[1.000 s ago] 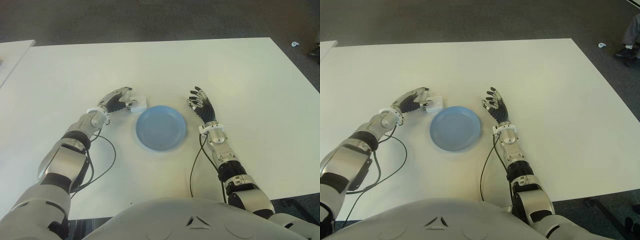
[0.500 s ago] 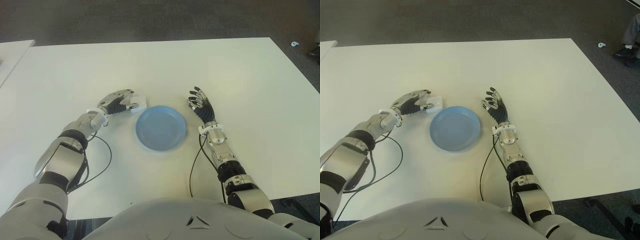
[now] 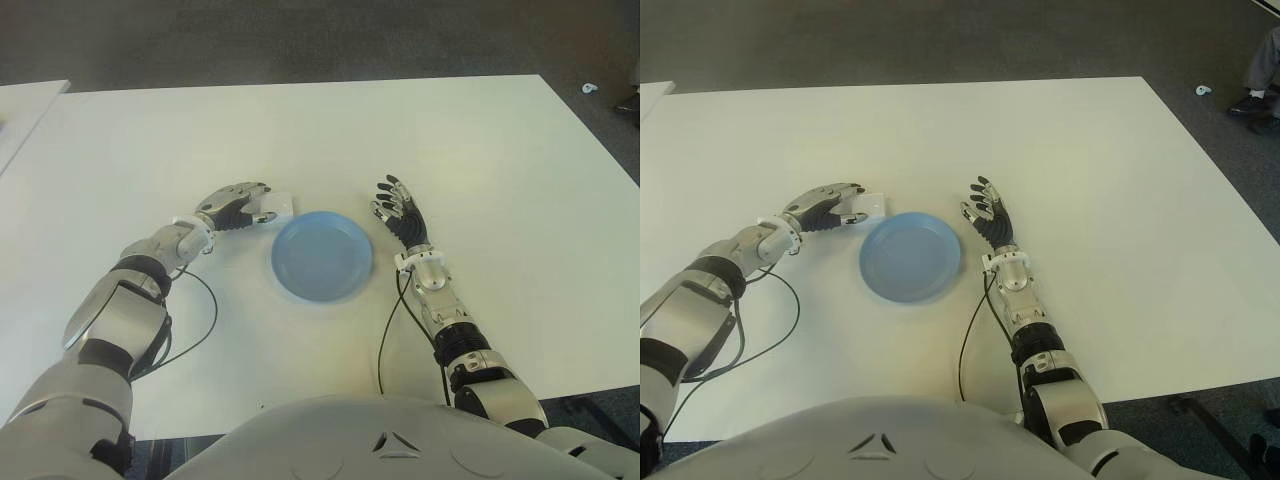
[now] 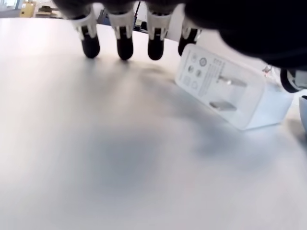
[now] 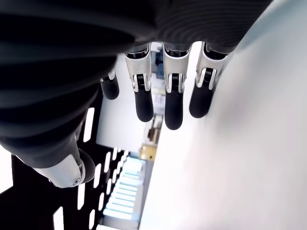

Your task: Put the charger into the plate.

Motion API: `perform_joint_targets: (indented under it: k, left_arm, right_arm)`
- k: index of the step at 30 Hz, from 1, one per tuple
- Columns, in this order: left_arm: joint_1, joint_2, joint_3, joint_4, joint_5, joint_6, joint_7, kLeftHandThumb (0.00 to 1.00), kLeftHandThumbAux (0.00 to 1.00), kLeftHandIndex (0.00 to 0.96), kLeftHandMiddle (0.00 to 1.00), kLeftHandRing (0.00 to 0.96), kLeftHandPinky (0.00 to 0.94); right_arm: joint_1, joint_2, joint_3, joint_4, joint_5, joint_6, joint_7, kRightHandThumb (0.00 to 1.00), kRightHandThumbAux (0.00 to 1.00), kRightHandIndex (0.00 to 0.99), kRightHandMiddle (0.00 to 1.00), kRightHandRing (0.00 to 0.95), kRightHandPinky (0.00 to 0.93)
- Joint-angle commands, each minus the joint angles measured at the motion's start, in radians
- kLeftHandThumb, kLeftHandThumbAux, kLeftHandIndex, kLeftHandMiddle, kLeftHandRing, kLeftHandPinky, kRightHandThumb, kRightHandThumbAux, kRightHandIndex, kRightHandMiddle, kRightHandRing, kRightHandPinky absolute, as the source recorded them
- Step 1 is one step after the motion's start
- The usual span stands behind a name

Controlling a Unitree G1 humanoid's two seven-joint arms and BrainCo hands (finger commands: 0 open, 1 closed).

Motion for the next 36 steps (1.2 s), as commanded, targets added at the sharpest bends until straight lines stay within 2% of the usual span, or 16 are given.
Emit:
perform_joint_targets:
  k: [1,29,36]
  left_arm:
    - [-0.002,0.004,-0.027,0.011,0.031,0.012,-0.011,0.467,0.126,0.0,0.0,0.0,0.0]
    - [-0.005,0.006,-0.052,0.014,0.041,0.018,-0.002,0.514,0.141,0.0,0.0,0.0,0.0]
    - [-0.005,0.003,-0.052,0.017,0.037,0.015,-0.008,0.508,0.144,0.0,0.0,0.0,0.0]
  right_arm:
    - [0.045,0.022,0.037,0.043,-0.031,0.049,0.021,0.103,0.648,0.044,0.189,0.196,0.181]
    - [0.067,0.03,0.048,0.014,-0.045,0.058,0.015,0.048,0.639,0.029,0.179,0.183,0.174]
    - [0.072,0.029,0.05,0.007,-0.047,0.051,0.01,0.025,0.638,0.041,0.173,0.19,0.217]
